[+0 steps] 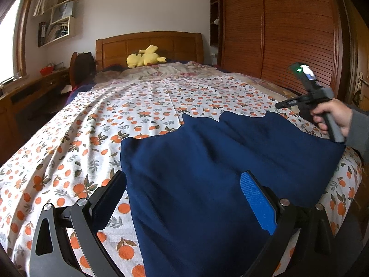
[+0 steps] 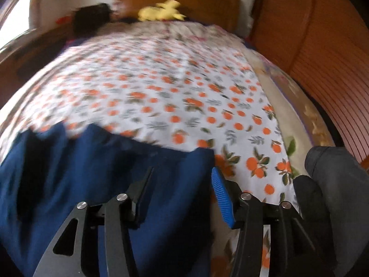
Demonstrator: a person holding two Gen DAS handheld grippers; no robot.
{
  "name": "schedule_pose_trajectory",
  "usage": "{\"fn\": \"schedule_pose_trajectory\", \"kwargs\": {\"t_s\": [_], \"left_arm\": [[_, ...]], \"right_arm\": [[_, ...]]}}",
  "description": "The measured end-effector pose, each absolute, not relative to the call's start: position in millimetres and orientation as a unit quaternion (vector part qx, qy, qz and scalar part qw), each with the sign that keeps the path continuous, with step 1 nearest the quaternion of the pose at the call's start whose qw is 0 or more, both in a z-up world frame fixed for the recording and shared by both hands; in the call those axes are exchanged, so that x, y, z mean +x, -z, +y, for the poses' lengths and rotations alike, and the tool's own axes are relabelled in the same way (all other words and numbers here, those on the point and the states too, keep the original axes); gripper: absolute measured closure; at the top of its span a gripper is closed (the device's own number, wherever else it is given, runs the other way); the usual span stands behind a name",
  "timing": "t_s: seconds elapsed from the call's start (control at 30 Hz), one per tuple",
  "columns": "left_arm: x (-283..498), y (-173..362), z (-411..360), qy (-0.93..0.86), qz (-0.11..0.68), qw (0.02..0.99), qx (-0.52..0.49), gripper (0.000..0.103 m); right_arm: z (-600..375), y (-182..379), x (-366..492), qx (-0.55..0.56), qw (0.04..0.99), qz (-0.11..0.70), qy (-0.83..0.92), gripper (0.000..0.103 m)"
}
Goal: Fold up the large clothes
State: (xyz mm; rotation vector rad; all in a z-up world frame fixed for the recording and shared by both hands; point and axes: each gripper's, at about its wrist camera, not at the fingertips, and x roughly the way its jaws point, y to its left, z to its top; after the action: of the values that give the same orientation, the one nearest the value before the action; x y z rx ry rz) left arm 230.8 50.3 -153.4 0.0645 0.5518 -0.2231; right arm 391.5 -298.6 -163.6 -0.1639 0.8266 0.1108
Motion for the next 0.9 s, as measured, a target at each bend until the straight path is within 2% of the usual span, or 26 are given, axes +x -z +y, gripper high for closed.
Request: {"fn": "schedule_pose_trajectory", "kwargs": {"t_s": [0.07, 0.13, 0.53, 0.9], "left_arm": [[228, 153, 47, 0.111, 0.270, 0.956, 0.034, 0.003], [226, 152, 44, 0.112, 0.270, 0.956, 0.037, 0.003], [215, 157, 29, 0.118, 0.272, 0.954, 0.046, 0.003], [205, 161, 38, 0.103, 0.278, 0.954, 0.039, 0.003]], "right_arm": [[-286, 157, 364, -0.091, 0.914, 0.388, -0.078, 0.044], [-273, 156, 334, -0.101, 0.913, 0.380, -0.106, 0.041], [-211, 189, 247, -0.109, 0.892, 0.392, -0.198, 0.041], [-191, 223, 236, -0.151, 0.881, 0.401, -0.201, 0.040]]}}
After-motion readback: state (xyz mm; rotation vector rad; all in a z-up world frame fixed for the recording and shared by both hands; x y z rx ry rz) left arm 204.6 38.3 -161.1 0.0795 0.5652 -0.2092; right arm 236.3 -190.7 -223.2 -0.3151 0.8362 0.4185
